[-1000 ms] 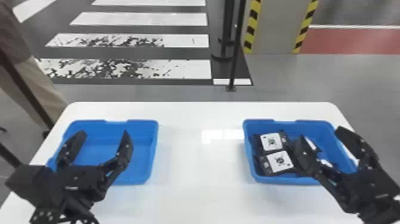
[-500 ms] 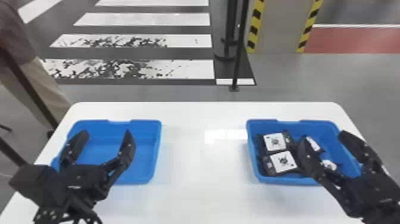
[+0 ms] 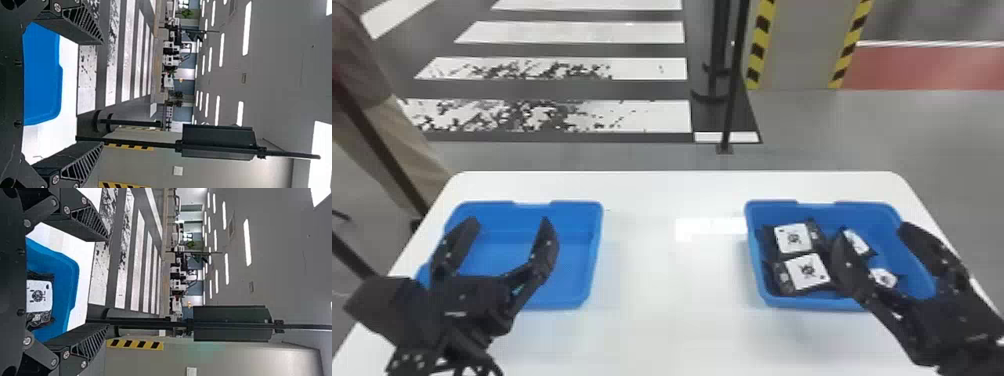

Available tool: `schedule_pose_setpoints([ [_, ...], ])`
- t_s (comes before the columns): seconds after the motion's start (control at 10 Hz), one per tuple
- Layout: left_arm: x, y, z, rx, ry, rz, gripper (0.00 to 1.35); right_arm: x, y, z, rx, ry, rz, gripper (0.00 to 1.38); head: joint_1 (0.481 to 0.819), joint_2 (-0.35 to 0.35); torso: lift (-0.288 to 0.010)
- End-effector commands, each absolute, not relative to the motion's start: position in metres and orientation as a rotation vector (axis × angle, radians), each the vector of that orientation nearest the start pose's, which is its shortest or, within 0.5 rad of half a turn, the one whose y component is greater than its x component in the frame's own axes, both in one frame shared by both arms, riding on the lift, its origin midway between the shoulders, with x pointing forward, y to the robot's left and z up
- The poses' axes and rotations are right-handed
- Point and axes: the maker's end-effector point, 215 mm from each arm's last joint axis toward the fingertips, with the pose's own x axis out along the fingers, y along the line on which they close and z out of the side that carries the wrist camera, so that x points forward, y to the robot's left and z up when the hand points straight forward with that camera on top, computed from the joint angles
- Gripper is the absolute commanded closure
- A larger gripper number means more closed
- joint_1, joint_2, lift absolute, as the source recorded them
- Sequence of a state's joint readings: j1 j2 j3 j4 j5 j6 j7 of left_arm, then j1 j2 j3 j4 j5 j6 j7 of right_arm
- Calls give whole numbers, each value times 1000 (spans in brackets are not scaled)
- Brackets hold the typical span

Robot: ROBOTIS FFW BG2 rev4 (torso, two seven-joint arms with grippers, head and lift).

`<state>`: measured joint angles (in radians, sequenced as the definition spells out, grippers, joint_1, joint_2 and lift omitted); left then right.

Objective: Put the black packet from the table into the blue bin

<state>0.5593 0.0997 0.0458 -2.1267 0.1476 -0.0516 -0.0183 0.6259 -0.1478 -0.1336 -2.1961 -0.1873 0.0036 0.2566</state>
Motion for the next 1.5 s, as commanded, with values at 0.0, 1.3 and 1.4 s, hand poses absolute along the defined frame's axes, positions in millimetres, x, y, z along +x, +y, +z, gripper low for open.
schedule_pose_setpoints([
  [0.0,433,252,-300,-38,-52,-34,117,410,-242,-300,-14,-4,235,268,695,15,-110],
  [1.3,432,251,-296,-34,-66,-35,117,410,-241,-291,-9,-19,232,271,695,13,-110],
  [1.4,432,251,-295,-34,-69,-35,117,410,-241,-289,-11,-21,232,271,695,13,-110],
])
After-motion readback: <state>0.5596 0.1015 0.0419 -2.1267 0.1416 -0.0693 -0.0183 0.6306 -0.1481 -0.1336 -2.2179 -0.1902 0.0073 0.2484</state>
